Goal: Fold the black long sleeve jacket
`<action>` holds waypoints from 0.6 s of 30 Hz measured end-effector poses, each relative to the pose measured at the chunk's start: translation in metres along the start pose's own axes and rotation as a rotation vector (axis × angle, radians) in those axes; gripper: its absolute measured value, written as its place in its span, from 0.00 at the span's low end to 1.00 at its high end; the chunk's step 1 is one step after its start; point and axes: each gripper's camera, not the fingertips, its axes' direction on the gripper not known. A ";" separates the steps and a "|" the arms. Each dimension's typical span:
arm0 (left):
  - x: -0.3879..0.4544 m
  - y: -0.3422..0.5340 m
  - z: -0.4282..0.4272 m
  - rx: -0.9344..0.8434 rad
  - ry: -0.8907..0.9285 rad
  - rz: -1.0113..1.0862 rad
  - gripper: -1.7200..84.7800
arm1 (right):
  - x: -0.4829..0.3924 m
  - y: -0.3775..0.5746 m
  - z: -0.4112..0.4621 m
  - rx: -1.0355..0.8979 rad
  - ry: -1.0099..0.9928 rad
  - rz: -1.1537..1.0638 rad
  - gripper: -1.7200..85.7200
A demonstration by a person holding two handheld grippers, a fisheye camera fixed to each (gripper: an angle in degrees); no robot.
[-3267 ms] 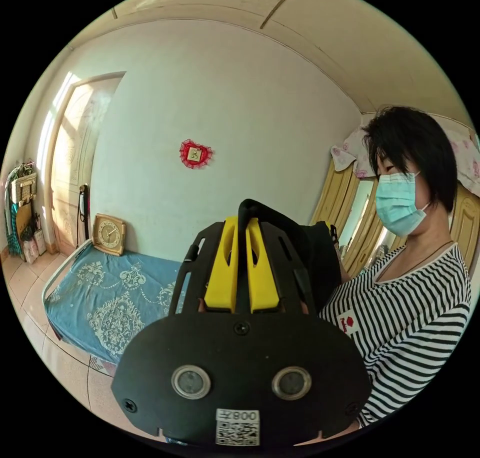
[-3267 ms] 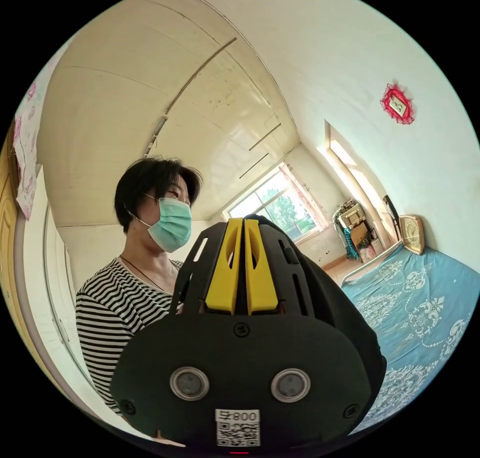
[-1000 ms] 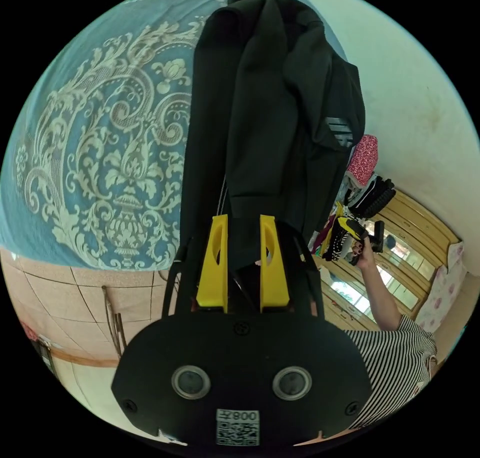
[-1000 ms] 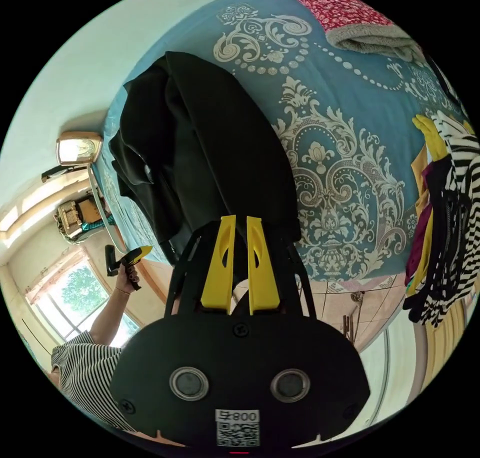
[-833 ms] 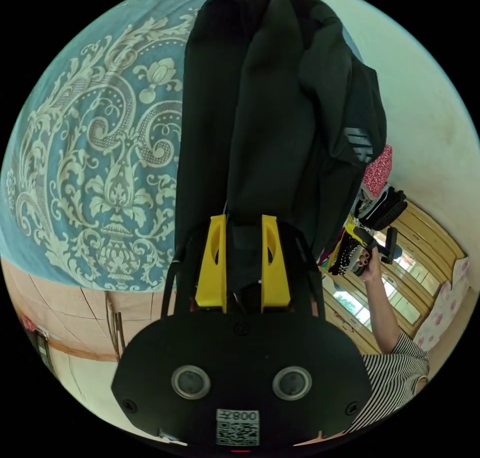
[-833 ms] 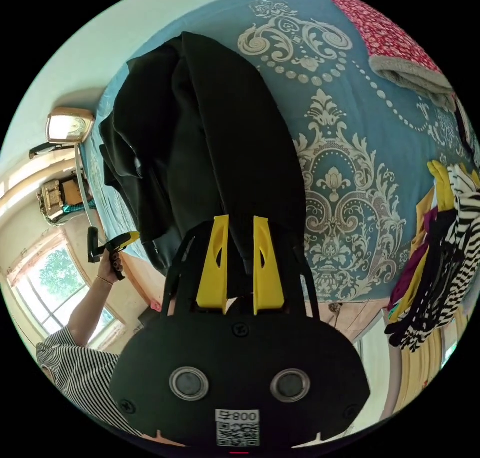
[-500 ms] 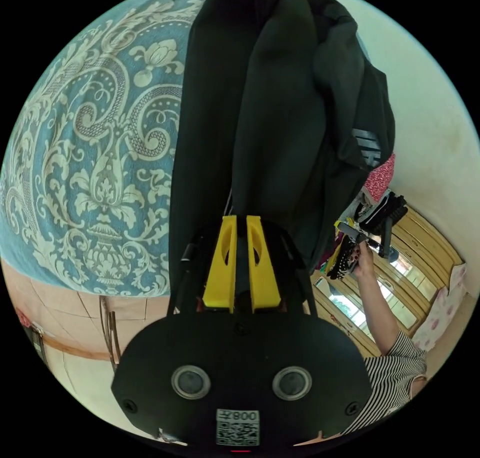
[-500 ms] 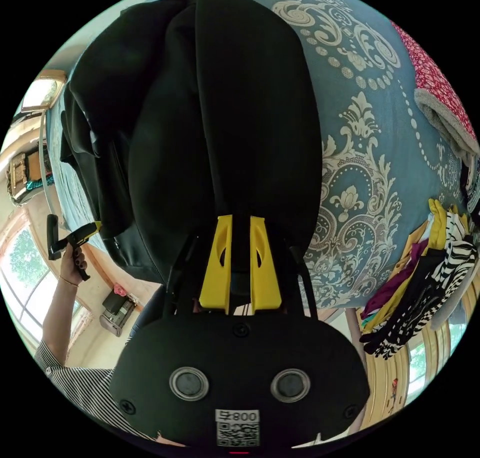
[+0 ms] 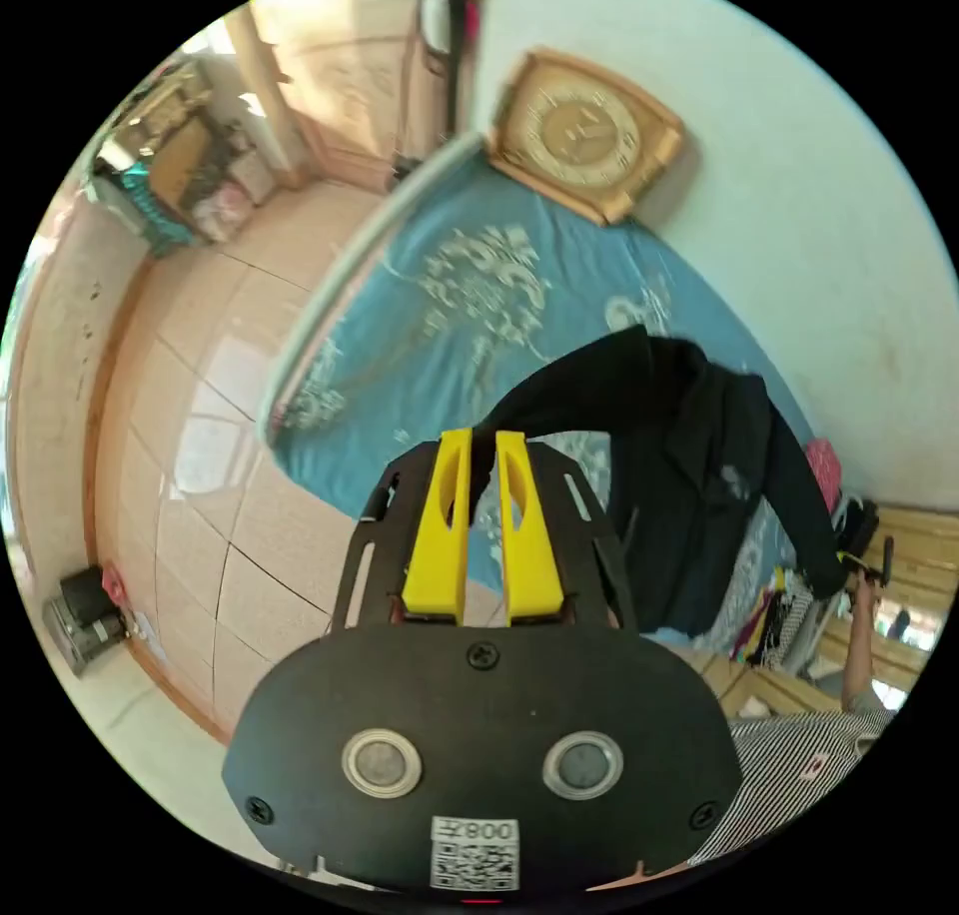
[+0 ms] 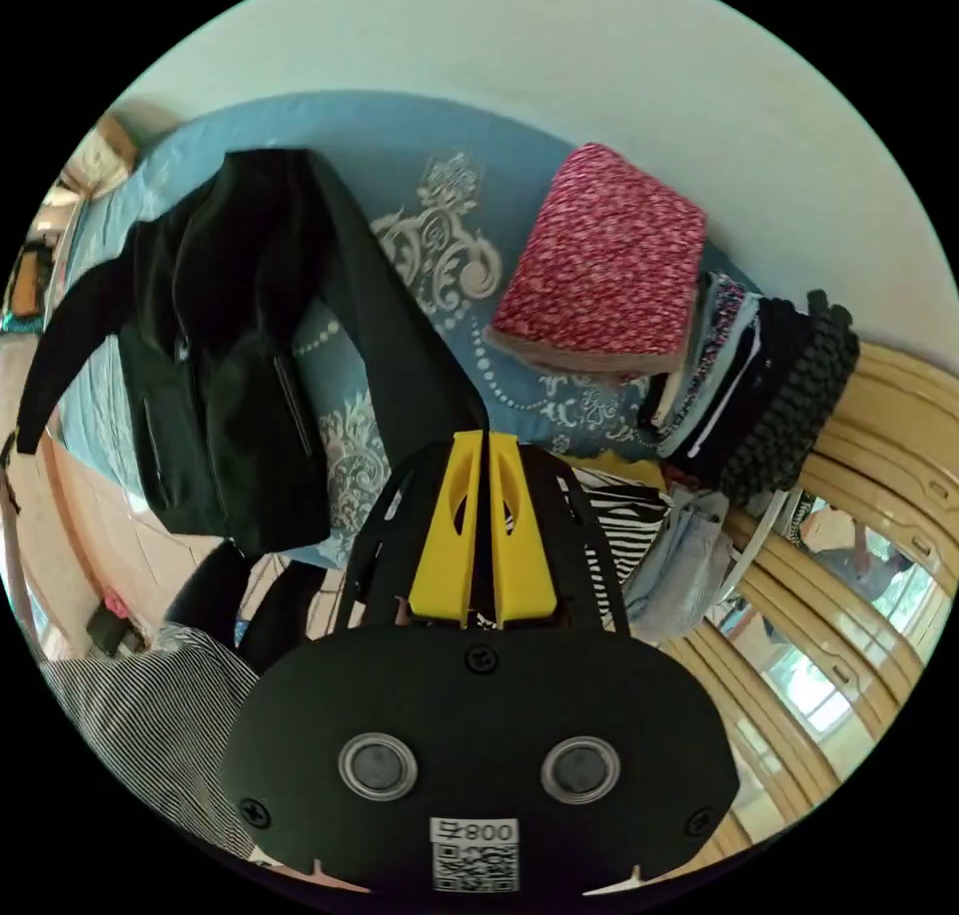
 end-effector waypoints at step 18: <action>0.097 0.298 0.343 -0.740 0.531 -0.057 0.13 | -0.119 0.121 0.327 -0.339 -0.774 0.094 0.10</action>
